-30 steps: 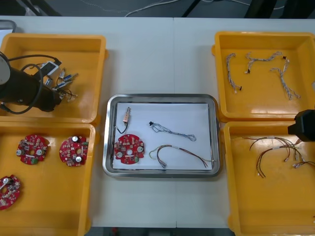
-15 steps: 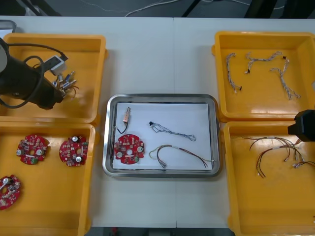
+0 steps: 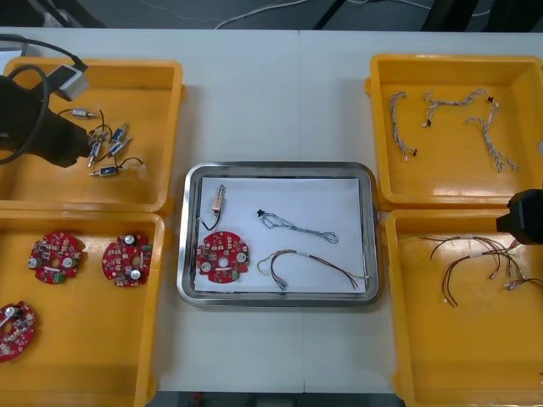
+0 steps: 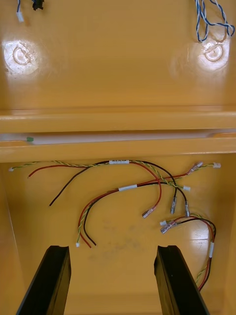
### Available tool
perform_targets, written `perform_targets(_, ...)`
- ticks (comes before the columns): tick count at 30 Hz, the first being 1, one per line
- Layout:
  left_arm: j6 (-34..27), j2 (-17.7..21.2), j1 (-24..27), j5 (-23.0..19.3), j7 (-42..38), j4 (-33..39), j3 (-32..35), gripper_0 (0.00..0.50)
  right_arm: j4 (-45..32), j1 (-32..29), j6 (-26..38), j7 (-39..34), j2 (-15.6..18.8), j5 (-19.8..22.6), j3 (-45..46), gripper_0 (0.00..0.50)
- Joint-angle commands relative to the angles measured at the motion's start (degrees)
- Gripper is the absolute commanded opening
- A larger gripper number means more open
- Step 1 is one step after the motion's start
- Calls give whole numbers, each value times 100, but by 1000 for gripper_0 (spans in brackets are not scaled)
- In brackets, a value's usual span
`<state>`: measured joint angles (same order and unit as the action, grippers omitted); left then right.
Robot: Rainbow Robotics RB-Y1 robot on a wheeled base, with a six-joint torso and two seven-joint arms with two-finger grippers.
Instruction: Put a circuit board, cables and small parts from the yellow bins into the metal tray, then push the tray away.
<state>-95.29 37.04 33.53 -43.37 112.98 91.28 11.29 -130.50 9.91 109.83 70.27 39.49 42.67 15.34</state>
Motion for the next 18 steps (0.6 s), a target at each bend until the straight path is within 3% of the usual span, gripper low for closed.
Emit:
perform_targets(1, -95, 251, 400, 144, -338, 197, 330, 0, -186, -68, 17, -163, 225, 40, 180, 500)
perform_targets(10, -455, 251, 751, 355, -532, 373, 735, 0, -186, -68, 17, -163, 225, 40, 180, 500)
perform_targets(18, -499, 260, 883, 900, -690, 575, 612, 0, -186, -68, 17, -163, 225, 40, 180, 500)
